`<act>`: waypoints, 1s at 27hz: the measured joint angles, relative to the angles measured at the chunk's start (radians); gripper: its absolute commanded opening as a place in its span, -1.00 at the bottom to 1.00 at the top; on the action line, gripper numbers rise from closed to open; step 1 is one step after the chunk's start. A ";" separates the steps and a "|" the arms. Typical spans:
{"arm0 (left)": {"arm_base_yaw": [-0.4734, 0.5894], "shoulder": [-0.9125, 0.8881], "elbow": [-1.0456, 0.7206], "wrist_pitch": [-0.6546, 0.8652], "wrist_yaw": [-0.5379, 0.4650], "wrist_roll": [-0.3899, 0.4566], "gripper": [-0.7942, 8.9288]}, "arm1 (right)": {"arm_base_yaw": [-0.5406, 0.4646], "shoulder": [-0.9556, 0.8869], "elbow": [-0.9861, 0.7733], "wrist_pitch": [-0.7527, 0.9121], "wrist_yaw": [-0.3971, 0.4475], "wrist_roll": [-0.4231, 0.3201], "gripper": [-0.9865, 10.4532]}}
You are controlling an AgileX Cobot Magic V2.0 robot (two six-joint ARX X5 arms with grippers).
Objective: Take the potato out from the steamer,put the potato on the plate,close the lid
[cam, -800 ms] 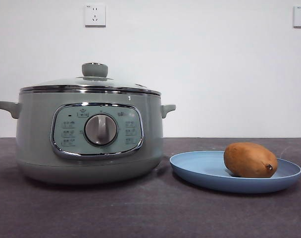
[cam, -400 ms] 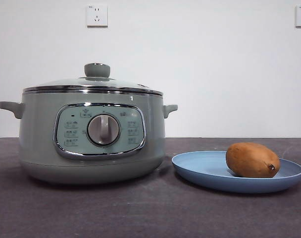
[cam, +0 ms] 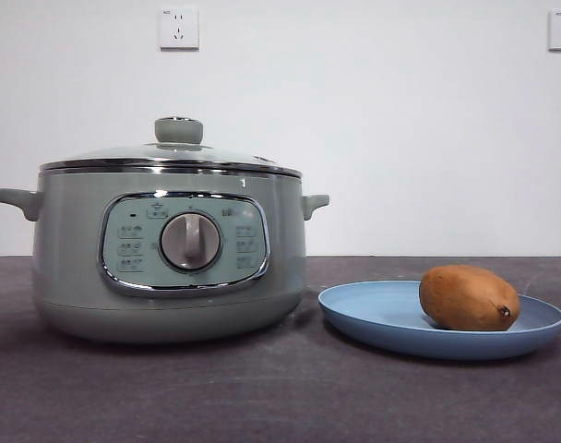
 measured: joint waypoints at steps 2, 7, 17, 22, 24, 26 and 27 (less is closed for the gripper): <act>0.032 -0.074 -0.049 -0.030 -0.004 -0.025 -0.84 | 0.000 0.000 0.000 0.000 0.000 0.000 -0.86; 0.098 -0.210 -0.123 -0.130 -0.006 -0.061 -0.84 | 0.000 0.000 0.000 0.000 0.000 0.000 -0.86; 0.139 -0.320 -0.196 -0.255 -0.033 -0.083 -0.84 | 0.000 0.000 0.000 0.000 0.000 0.000 -0.86; 0.139 -0.332 -0.217 -0.270 -0.054 -0.095 -0.84 | 0.000 0.000 0.000 0.000 0.000 0.000 -0.86; 0.139 -0.332 -0.217 -0.283 -0.077 -0.100 -0.84 | 0.000 0.000 0.000 0.000 0.000 0.000 -0.86; 0.140 -0.332 -0.217 -0.304 -0.087 -0.102 -0.84 | 0.000 0.000 0.000 0.000 0.000 0.000 -0.86; 0.140 -0.332 -0.217 -0.316 -0.095 -0.102 -0.84 | 0.000 0.000 0.000 0.000 0.000 0.000 -0.86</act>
